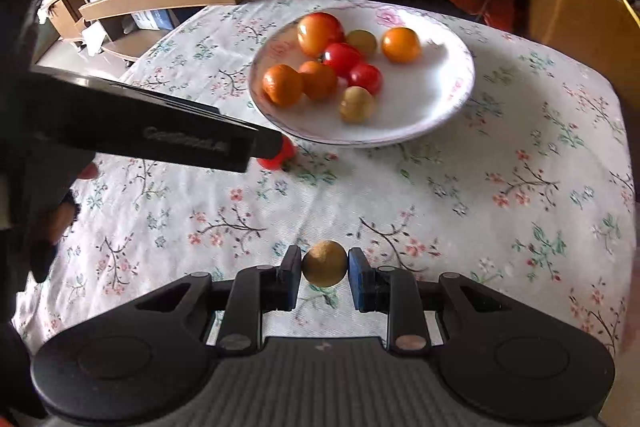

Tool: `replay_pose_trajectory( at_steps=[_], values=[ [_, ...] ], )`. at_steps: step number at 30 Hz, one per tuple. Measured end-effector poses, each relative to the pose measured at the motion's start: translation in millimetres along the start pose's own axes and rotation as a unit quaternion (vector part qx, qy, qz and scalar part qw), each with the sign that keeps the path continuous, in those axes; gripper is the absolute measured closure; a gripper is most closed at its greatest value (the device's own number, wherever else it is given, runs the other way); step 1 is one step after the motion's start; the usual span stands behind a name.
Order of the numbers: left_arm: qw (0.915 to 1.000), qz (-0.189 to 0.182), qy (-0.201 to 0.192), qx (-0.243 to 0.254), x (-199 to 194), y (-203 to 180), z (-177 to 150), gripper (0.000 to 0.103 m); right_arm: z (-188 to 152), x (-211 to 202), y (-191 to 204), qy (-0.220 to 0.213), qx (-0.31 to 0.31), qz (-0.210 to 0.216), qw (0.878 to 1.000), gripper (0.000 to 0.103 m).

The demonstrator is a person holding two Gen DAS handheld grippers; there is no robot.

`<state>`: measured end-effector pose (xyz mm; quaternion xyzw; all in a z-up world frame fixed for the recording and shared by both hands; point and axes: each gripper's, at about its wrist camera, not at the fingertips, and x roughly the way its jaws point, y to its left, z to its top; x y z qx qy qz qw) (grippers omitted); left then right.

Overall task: Organize fruits
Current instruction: 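Grasp the small red tomato with the left tool while the right tool holds the kiwi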

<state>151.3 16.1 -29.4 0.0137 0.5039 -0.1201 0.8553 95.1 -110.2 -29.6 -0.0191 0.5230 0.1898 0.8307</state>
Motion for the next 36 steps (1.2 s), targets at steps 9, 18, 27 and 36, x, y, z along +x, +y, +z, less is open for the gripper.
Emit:
replay_pose_trajectory(
  at_steps=[9, 18, 27, 36],
  values=[
    [0.9999, 0.001, -0.002, 0.017, 16, -16, -1, 0.053, -3, 0, -17, 0.003, 0.016, 0.001, 1.0, 0.077],
    [0.9998, 0.0, -0.001, 0.021, 12, -18, -6, 0.058, 0, 1, -18, 0.001, 0.013, -0.005, 1.0, 0.077],
    [0.9995, -0.014, 0.01, 0.028, -5, -19, -21, 0.062, -1, 0, -16, -0.004, 0.0, -0.025, 1.0, 0.077],
    [0.9993, -0.014, 0.014, 0.033, -7, -26, -32, 0.056, -3, 2, -16, -0.002, -0.007, -0.024, 1.0, 0.077]
  ],
)
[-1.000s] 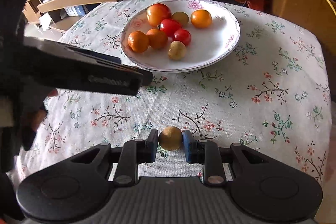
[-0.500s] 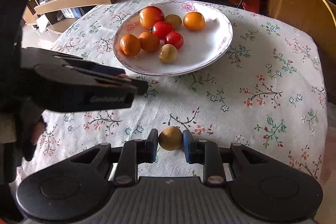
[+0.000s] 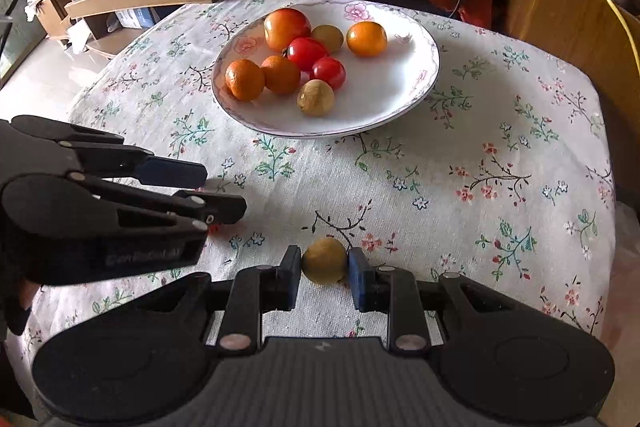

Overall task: Organize fruits
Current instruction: 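Grasp the small red tomato with the left tool while the right tool holds the kiwi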

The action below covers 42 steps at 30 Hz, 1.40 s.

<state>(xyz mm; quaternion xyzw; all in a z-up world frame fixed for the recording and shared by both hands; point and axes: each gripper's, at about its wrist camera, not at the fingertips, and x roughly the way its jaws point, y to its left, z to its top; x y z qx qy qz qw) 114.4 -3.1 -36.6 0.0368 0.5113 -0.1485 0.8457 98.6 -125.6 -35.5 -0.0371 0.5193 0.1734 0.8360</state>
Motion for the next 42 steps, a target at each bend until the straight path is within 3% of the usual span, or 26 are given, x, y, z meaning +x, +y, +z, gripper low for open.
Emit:
replay_pose_trajectory(
  at_steps=[7, 17, 20, 25, 29, 42],
  values=[
    [0.9998, -0.01, -0.009, -0.013, -17, 6, -6, 0.048, 0, 0, 0, -0.002, 0.001, 0.0, 1.0, 0.077],
    [0.9999, 0.015, 0.002, 0.007, -7, 4, -10, 0.044, 1, 0, -2, 0.002, 0.006, 0.004, 1.0, 0.076],
    [0.9997, 0.019, 0.002, 0.015, -5, 3, -11, 0.045, 2, 0, -2, 0.005, 0.006, 0.006, 1.0, 0.072],
    [0.9993, 0.021, 0.01, 0.029, -3, 0, -13, 0.057, 2, 2, 4, 0.001, -0.017, -0.009, 1.0, 0.072],
    [0.9996, 0.01, 0.008, 0.024, -5, 1, -12, 0.065, 2, 0, 8, -0.004, -0.027, -0.011, 1.0, 0.078],
    [0.9997, 0.008, 0.012, 0.021, -12, 1, -18, 0.06, -10, -16, 7, -0.01, -0.007, -0.007, 1.0, 0.078]
  ],
)
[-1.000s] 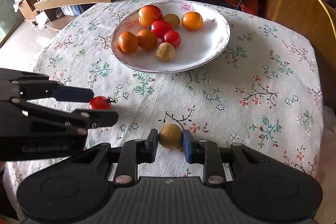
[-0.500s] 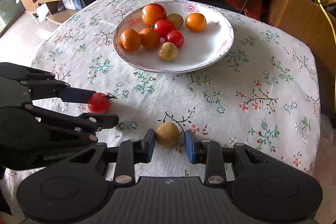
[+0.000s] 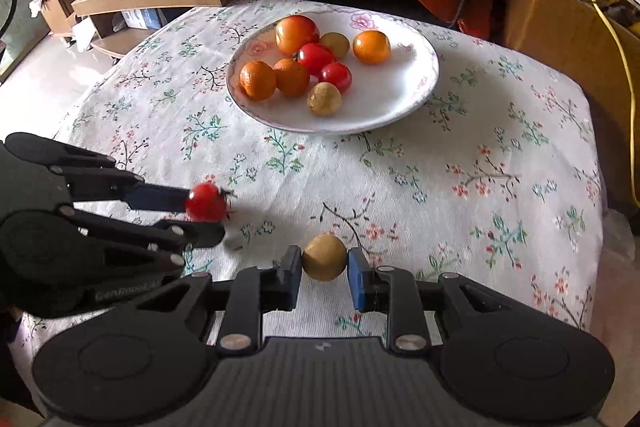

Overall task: Organize fruits
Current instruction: 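Grasp the small red tomato with the left tool while the right tool holds the kiwi, then carry the tomato and kiwi over the bowl with both tools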

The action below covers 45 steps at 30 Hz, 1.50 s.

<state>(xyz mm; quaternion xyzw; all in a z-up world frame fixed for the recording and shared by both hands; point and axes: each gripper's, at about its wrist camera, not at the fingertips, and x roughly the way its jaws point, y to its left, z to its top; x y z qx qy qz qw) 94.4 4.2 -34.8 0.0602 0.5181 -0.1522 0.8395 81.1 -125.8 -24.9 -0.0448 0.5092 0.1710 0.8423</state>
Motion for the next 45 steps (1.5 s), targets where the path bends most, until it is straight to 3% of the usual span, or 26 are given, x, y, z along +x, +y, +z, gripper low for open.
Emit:
replay_pose_trajectory(
  at_steps=[8, 15, 19, 22, 24, 29, 45],
  values=[
    [0.9996, 0.007, -0.006, 0.025, 5, -5, 1, 0.056, -3, 3, -9, 0.008, 0.018, 0.001, 1.0, 0.077],
    [0.9989, 0.003, -0.011, 0.046, 9, -5, 0, 0.04, -3, 8, -10, 0.014, 0.018, 0.006, 1.0, 0.077],
    [0.9986, 0.003, -0.014, 0.05, 11, -4, 2, 0.038, -4, 8, -11, 0.013, 0.02, 0.008, 1.0, 0.077],
    [0.9985, 0.004, -0.016, 0.053, 11, -6, 2, 0.044, -4, 8, -10, 0.012, 0.016, 0.008, 1.0, 0.077],
    [0.9984, 0.002, -0.015, 0.054, 10, -7, 2, 0.056, -3, 8, -9, 0.012, 0.012, 0.005, 1.0, 0.077],
    [0.999, 0.0, -0.009, 0.044, 7, -6, 0, 0.067, -4, 7, -3, 0.014, -0.007, -0.005, 1.0, 0.078],
    [0.9996, -0.009, -0.017, 0.019, -4, -7, 0, 0.068, 0, 0, -2, 0.0, -0.001, -0.003, 1.0, 0.078]
  ],
)
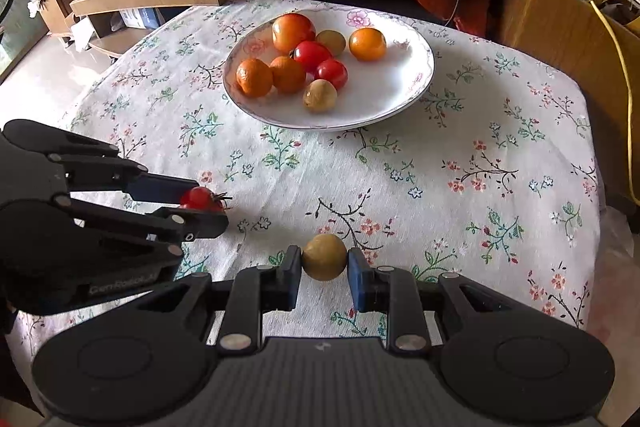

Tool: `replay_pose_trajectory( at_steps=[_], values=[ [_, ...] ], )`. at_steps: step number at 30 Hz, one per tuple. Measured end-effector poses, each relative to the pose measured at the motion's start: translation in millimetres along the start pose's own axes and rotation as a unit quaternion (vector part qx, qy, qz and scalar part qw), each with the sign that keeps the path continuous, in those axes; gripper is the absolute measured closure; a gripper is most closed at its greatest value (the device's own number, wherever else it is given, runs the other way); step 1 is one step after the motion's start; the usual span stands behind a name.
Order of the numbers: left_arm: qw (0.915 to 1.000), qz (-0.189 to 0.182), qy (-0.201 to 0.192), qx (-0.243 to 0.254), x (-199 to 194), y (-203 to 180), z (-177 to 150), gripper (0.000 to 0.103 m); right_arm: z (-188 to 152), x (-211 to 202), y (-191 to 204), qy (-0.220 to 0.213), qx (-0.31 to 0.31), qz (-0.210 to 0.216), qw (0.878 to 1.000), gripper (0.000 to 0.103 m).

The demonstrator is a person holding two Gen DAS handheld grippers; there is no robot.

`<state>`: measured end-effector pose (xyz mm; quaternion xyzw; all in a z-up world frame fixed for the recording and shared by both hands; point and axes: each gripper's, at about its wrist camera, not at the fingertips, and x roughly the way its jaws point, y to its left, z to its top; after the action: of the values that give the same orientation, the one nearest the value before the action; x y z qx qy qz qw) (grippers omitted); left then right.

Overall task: Organize fruits
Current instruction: 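Carry the tomato and kiwi over the bowl with both tools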

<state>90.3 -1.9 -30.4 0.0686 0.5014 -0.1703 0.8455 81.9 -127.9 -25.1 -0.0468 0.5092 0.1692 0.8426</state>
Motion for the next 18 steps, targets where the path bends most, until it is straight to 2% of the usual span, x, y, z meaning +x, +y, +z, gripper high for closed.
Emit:
replay_pose_trajectory(
  at_steps=[18],
  values=[
    [0.9995, -0.011, -0.017, -0.023, -5, 1, 10, 0.068, 14, -1, 1, -0.014, 0.011, 0.008, 1.0, 0.078]
  ],
)
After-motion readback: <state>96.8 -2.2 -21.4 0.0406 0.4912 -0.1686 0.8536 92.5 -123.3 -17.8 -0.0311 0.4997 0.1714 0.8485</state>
